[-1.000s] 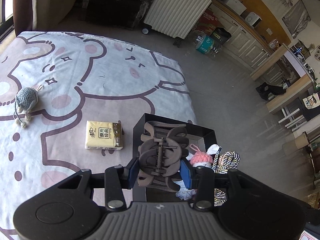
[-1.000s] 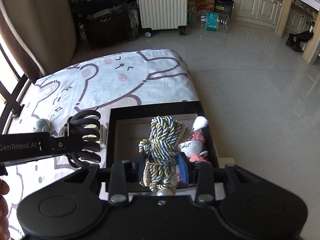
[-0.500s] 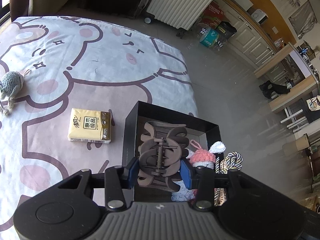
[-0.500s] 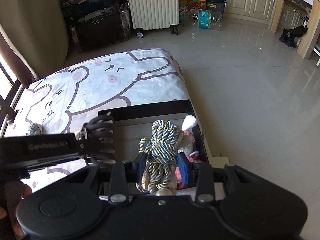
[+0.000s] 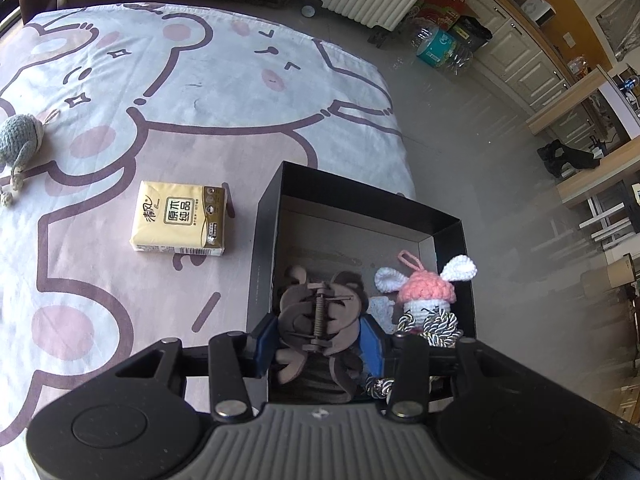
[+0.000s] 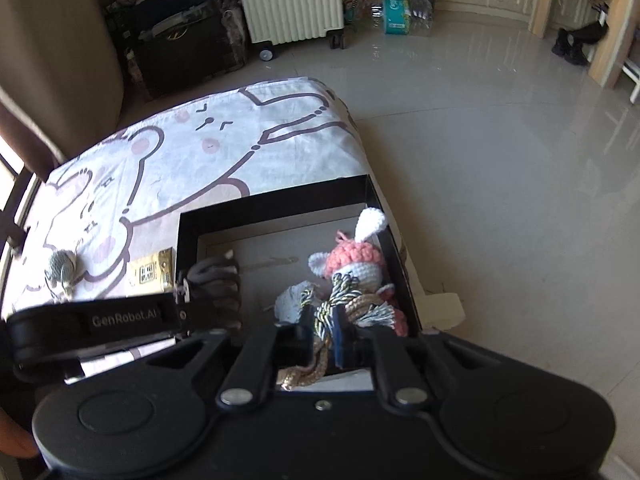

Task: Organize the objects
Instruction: 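Lower the claw clip and rope tassel into the box and open both grippers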

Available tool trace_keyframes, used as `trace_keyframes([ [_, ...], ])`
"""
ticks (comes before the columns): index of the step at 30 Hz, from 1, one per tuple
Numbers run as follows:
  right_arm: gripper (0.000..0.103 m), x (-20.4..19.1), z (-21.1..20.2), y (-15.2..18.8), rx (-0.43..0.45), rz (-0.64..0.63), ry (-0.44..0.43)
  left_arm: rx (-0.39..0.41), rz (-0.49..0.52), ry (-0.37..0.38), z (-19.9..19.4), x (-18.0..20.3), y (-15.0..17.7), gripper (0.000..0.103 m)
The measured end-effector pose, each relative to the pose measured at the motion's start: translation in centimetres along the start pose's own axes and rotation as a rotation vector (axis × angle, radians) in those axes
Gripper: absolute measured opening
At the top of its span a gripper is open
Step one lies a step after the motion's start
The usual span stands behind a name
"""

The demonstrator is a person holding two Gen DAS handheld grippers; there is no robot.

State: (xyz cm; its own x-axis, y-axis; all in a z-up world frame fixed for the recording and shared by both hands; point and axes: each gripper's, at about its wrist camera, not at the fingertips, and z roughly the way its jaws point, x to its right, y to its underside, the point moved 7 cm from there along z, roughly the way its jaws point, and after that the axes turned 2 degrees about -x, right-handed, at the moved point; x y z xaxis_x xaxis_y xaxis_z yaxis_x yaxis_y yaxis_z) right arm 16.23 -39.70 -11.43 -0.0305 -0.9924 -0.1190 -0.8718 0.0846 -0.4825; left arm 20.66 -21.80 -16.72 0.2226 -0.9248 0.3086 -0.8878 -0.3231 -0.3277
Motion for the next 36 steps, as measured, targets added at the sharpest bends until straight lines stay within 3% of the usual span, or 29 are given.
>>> trace_keyframes([
  [3, 0.026, 0.4, 0.3, 0.2, -0.009, 0.047, -0.004, -0.012, -0.004, -0.004, 0.0, 0.0, 0.1, 0.052],
  [6, 0.033, 0.8, 0.9, 0.4, -0.028, 0.088, 0.006, -0.014, -0.001, -0.006, -0.2, -0.1, -0.1, 0.052],
  [11, 0.052, 1.0, 1.9, 0.6, -0.048, 0.136, 0.017, 0.009, 0.011, -0.007, -1.0, -0.2, -0.8, 0.052],
  [14, 0.055, 0.8, 2.8, 0.7, -0.071, 0.157, 0.009, 0.018, 0.010, -0.015, -1.3, -0.7, -1.2, 0.052],
  [19, 0.053, 0.5, 4.3, 1.2, -0.115, 0.169, 0.006, 0.025, -0.015, -0.024, -1.6, -2.3, -2.1, 0.052],
  [23, 0.036, 0.2, 5.3, 1.8, -0.152, 0.170, -0.031, 0.034, -0.034, -0.031, -1.8, -3.7, -2.8, 0.052],
  [26, 0.029, 0.4, 4.9, 1.7, -0.138, 0.188, -0.047, 0.037, -0.046, -0.036, -2.0, -4.6, -3.1, 0.052],
  [31, 0.028, 0.0, 3.2, 0.2, -0.067, 0.187, -0.055, 0.042, -0.048, -0.038, -2.1, -5.5, -3.5, 0.052],
  [36, 0.028, -1.2, 2.3, -2.0, 0.010, 0.109, -0.066, 0.053, -0.030, -0.035, -2.5, -6.0, -3.9, 0.052],
])
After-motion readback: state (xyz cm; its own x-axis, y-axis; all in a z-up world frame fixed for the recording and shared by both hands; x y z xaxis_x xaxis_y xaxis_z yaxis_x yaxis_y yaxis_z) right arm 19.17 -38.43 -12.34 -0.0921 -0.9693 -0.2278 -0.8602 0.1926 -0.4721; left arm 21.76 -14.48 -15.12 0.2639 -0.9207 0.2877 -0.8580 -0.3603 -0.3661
